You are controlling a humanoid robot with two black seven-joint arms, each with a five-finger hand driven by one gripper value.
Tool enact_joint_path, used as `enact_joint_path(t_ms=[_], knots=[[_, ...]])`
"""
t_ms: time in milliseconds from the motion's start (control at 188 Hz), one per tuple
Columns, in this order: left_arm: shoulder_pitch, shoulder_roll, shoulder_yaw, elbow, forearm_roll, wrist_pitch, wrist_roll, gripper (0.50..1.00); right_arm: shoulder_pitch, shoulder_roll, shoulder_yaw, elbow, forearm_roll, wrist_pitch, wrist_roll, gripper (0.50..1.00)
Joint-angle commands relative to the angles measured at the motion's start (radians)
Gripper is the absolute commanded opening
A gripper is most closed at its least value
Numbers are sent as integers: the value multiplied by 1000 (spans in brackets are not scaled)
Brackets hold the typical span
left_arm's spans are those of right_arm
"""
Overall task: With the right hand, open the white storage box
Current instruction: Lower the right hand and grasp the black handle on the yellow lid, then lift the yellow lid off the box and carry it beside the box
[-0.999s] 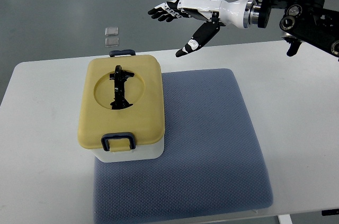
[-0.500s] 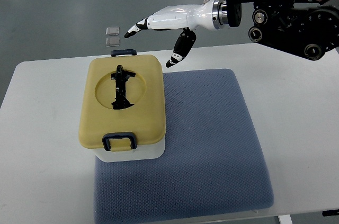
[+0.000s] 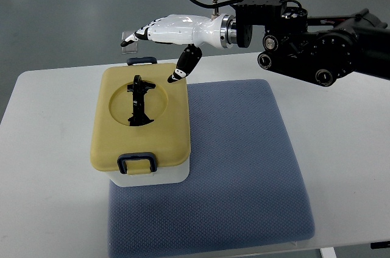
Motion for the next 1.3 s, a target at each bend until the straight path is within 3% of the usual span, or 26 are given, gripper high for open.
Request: enact_joint_path(t_ms=[0, 569, 680, 733, 813, 957, 1297], knots=[[0, 0, 0, 1, 0, 0, 0, 1000, -21, 17, 1, 1, 4, -23, 6, 913], [0, 0, -2, -2, 0, 0, 0, 1000, -104, 117, 3, -19, 19, -175, 13, 901], [0, 0, -2, -2, 0, 0, 0, 1000, -112, 126, 4, -34, 19, -207, 9, 842], [0, 0, -2, -2, 0, 0, 0, 1000, -113, 128, 4, -39, 21, -216, 6, 785], [0, 0, 0, -2, 0, 0, 0, 1000, -121, 129, 6, -54, 21, -233, 2, 625], [0, 0, 0, -2, 0, 0, 0, 1000, -125, 134, 29, -57, 23, -238, 1, 505], [0, 0, 1, -2, 0, 0, 0, 1000, -101, 108, 62, -34, 65, -250, -2, 500]])
